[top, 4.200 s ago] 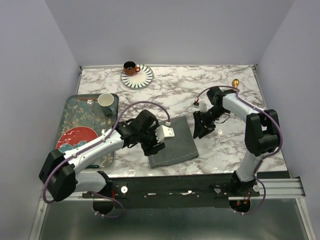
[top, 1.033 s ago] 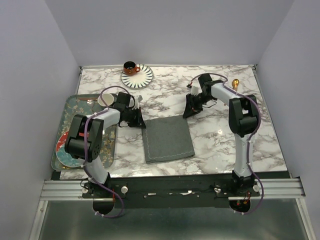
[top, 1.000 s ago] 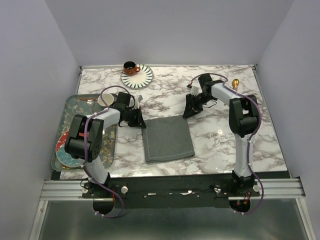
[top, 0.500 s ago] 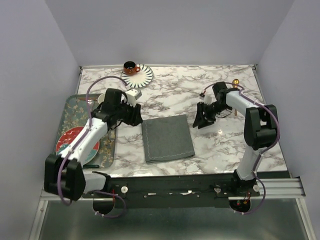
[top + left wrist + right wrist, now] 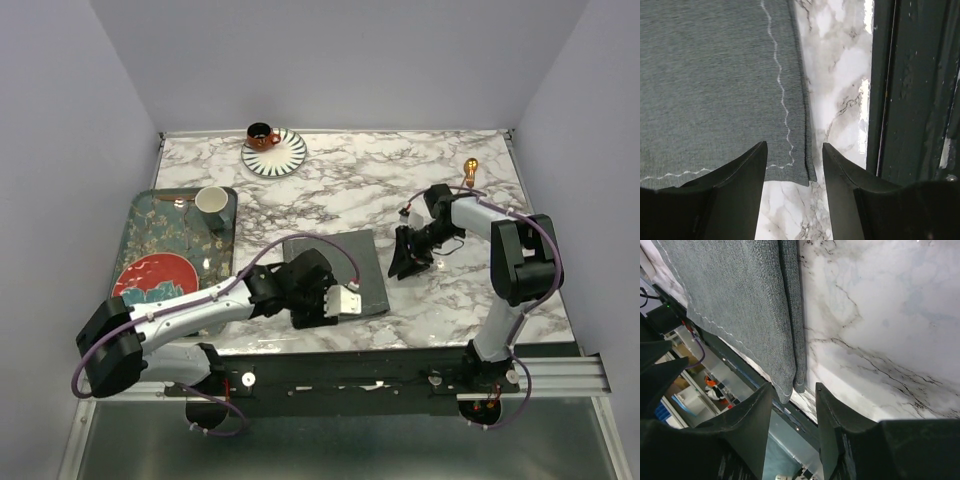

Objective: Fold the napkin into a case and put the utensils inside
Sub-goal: Pick up the square-folded napkin from the center of the board.

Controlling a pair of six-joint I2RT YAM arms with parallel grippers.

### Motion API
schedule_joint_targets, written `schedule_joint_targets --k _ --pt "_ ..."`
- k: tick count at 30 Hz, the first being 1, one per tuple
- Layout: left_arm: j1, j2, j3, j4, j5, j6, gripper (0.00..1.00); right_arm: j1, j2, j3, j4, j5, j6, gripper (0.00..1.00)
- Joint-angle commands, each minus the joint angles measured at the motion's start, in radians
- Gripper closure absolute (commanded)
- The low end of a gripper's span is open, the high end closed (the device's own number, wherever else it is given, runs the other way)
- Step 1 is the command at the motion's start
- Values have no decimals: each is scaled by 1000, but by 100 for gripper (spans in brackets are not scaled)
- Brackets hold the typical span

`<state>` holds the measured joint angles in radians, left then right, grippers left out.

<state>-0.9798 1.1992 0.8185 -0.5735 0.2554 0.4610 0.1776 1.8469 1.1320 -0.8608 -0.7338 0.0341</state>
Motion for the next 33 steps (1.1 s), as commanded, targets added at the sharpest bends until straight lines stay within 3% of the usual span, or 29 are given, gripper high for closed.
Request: schedule_joint_targets --k 1,11,28,33 --pt "-91 60 -24 30 -128 93 41 2 -28 -28 2 11 -8 53" --pt "-151 177 -28 122 -162 133 42 2 -3 -14 -9 7 -16 53" --pt "-152 257 -64 165 -176 232 40 2 60 -8 -27 -7 -26 53" --pt "-151 241 -64 179 -180 229 55 0 64 -14 -32 0 -25 53"
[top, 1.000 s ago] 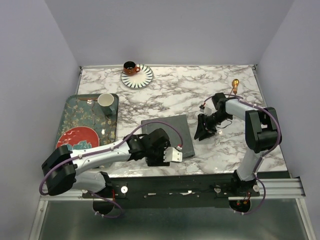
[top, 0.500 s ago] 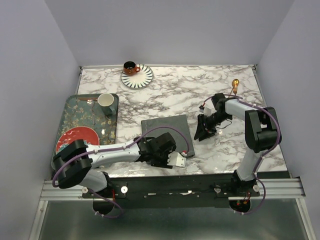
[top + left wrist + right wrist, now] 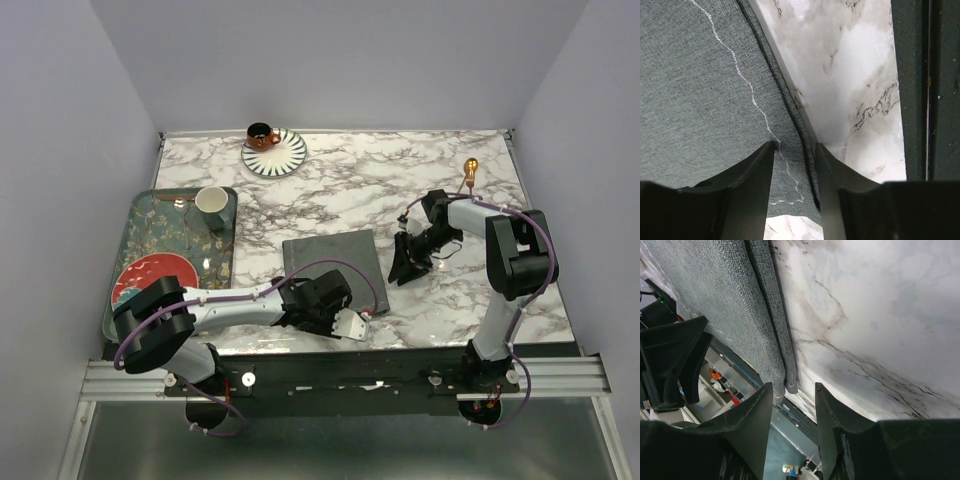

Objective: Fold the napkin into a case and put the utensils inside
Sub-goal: Pick up the square-folded napkin from the center of the board.

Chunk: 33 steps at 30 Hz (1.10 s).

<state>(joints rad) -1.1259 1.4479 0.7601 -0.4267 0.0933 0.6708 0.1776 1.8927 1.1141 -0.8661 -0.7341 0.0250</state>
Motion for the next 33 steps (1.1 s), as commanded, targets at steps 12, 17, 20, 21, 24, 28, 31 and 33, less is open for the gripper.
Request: schedule_joint_targets --k 12,17,20,21,24,28,31,33 --pt "31 -69 28 8 -10 -14 100 2 31 12 -43 1 -50 53" --pt "101 -66 62 6 8 -26 100 2 32 18 -48 1 -53 53" --pt "167 -47 128 -6 40 -37 100 0 32 19 -48 2 -54 53" --pt "217 -38 152 -12 46 -34 100 2 32 16 -48 1 -54 53" --pt "323 6 273 -33 71 -10 100 0 37 18 -50 -2 -53 53" --pt "441 117 531 -84 103 19 100 2 43 35 -53 -5 -53 53" --pt "512 209 666 -75 103 58 100 2 45 42 -56 -11 -54 53" --pt "535 255 706 -55 88 79 100 2 40 46 -62 -11 -56 53"
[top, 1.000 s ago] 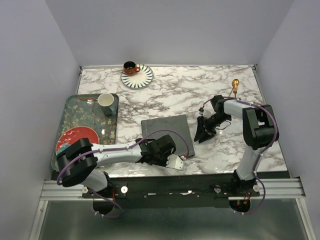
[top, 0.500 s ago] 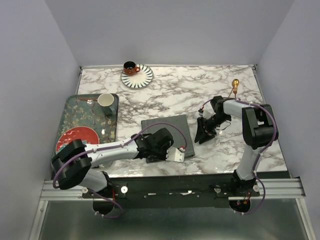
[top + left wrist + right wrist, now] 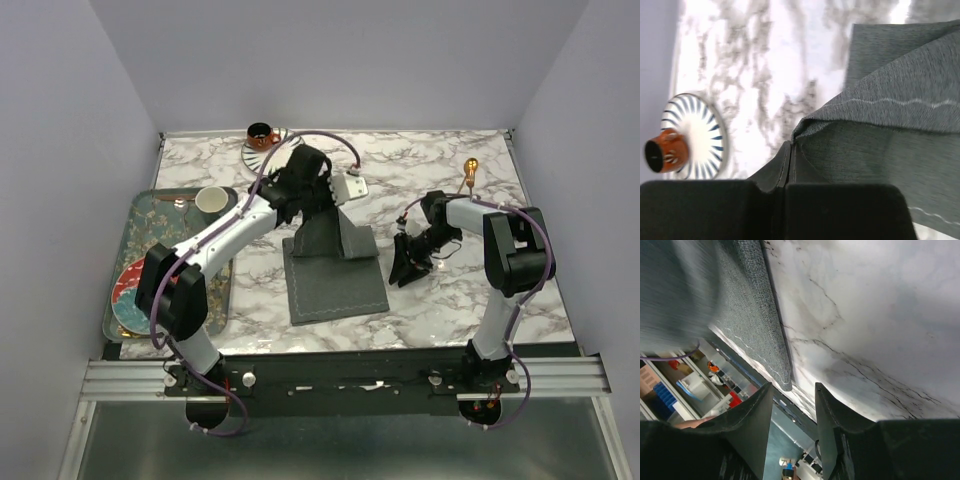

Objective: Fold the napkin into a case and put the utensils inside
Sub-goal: Pick up the square-folded napkin from the center of the board.

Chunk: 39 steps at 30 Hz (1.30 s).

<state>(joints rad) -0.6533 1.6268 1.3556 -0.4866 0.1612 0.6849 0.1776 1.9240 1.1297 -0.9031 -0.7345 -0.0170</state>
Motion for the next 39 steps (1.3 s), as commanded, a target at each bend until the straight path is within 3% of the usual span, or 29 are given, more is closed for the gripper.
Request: schedule_joint_targets --k 1,6,12,29,39 --pt "73 87 143 22 12 71 100 0 7 30 -23 -13 -15 53" --pt "110 133 226 37 -12 50 100 2 -5 18 -26 -17 -20 53" --pt "97 59 171 39 58 19 100 2 -7 8 -23 -23 -24 53" --pt "-60 -205 -219 -69 109 -176 100 2 -16 47 -25 -184 2 47" --pt "-131 -196 -409 -30 106 -315 100 2 -13 18 -7 -213 12 39"
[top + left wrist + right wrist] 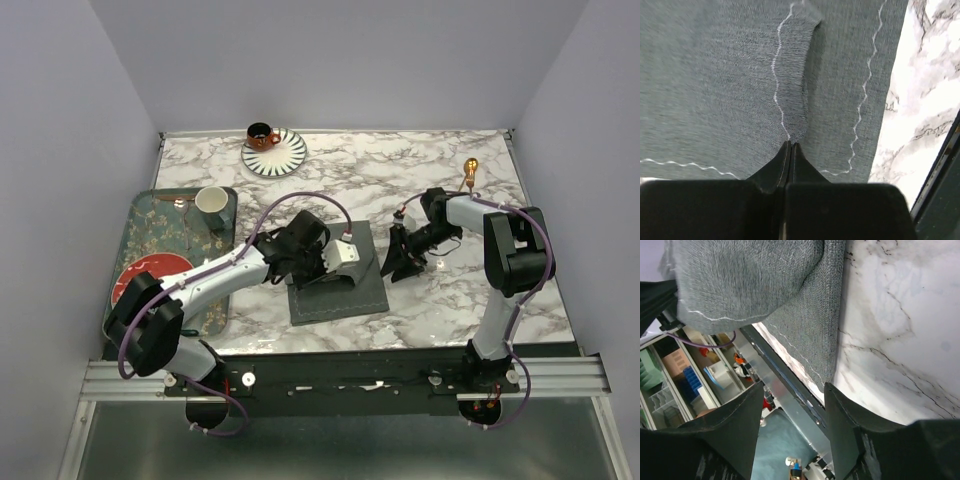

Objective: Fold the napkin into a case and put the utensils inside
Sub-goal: Pick up the square-folded napkin from the center of the board.

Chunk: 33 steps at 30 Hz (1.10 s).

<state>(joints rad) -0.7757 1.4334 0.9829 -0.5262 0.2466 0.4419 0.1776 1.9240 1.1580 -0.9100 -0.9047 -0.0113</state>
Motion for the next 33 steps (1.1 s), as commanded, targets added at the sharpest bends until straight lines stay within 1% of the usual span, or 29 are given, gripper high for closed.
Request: schedule_joint_targets --k 1,2,5,8,9,11,12,15,16,18,19,20,22,23,25,28,30,33 --pt "-8 -1 -44 8 23 -81 100 2 -13 -14 3 -45 7 39" --pt "-8 2 -47 8 19 -86 100 2 -14 -15 13 -39 8 39" --pt "-2 2 -53 17 14 -104 100 10 -39 -37 68 -39 79 39" --pt "9 12 -46 28 40 -150 100 31 -51 -67 127 -43 137 39" --pt "30 13 -41 32 54 -169 100 34 -52 -73 146 -51 154 39" --pt "58 18 -17 40 101 -204 100 36 -45 -75 181 -59 188 39" --pt "84 21 -4 40 114 -228 100 36 -40 -64 180 -57 186 39" --pt "108 36 62 38 158 -274 100 36 -48 -49 180 -57 172 39" --pt "125 50 106 35 175 -288 100 36 -52 -47 181 -54 166 40" --pt "142 114 157 17 198 -311 100 36 -71 -37 186 -30 160 41" --pt "160 139 210 11 201 -327 100 34 -80 -31 192 -17 157 41" --pt "173 189 236 11 203 -334 100 36 -88 -20 204 -5 155 44" --pt "194 243 285 15 194 -348 100 36 -103 3 206 24 143 46" --pt "222 302 342 9 191 -364 100 36 -108 14 206 36 137 47" --pt "254 367 425 -7 181 -376 100 34 -125 54 204 87 107 49" --pt "326 484 506 -29 172 -400 100 37 -143 89 206 153 68 50" --pt "378 562 543 -61 203 -425 100 39 -143 103 203 193 56 51" --pt "411 626 586 -101 278 -433 100 63 -148 124 217 246 40 51"
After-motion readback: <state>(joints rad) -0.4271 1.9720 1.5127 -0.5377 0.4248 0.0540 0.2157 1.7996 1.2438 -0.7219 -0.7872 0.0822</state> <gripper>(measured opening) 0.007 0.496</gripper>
